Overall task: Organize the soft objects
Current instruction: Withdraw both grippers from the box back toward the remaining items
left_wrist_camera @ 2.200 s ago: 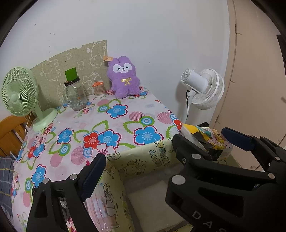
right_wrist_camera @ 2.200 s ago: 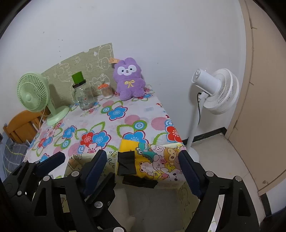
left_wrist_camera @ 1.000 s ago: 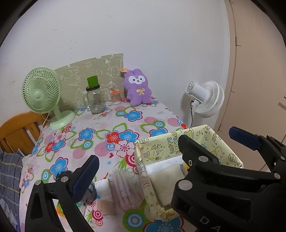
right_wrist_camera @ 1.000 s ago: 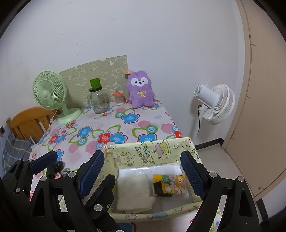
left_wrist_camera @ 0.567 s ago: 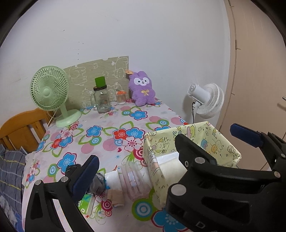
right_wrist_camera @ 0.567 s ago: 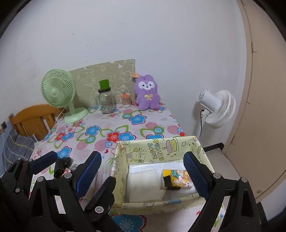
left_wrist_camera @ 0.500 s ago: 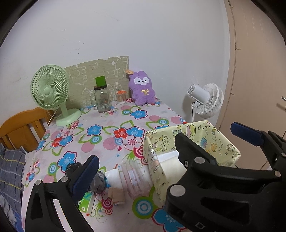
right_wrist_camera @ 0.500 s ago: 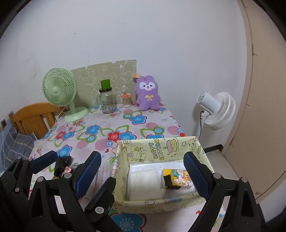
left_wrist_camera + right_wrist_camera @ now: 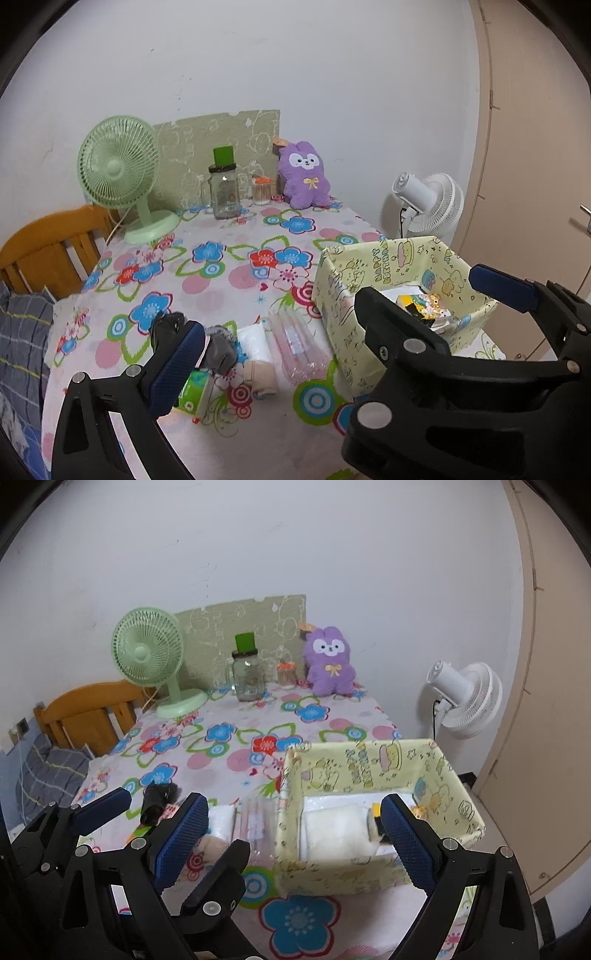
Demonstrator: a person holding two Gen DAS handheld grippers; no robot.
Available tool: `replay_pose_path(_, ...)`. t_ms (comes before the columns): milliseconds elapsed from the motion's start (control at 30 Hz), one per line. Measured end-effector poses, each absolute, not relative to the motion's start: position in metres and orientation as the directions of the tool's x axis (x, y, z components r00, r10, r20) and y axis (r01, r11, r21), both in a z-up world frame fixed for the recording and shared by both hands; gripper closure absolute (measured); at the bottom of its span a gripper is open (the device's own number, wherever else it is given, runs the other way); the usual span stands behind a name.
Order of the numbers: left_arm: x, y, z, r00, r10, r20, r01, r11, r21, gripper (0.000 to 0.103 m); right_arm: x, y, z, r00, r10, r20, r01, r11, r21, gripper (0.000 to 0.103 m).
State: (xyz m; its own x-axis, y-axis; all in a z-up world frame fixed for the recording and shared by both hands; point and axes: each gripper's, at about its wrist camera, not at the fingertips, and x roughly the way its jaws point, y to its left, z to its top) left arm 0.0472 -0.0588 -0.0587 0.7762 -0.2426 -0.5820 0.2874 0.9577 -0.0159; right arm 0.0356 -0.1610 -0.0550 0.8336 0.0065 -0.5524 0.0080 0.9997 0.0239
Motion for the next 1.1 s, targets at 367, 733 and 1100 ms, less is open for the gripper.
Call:
replay_pose_path(367,0.045,-0.033,-0.081,0.774,-0.186,-0.605,0.233,0.972,-0.001,0.0,0.035,-0.137,-0.078,0.823,0.049,-0.565,-0.043,0.999,0.025,0.007)
replay_pose_path(733,0.054,-0.007,-0.112,0.756,-0.158,-0.636,0.191,0.981,-0.016,0.0,0.046,-0.111,-0.109,0.804,0.049,-0.592,-0.059,0.998,0.003,0.007)
replay_pose_path(1100,0.057,0.013,-0.128,0.747,-0.145,-0.649,0.155,0.987,-0.042,0.0,0.05,-0.09,-0.122,0.807,0.052,-0.589,-0.084,0.996,-0.027,0.011)
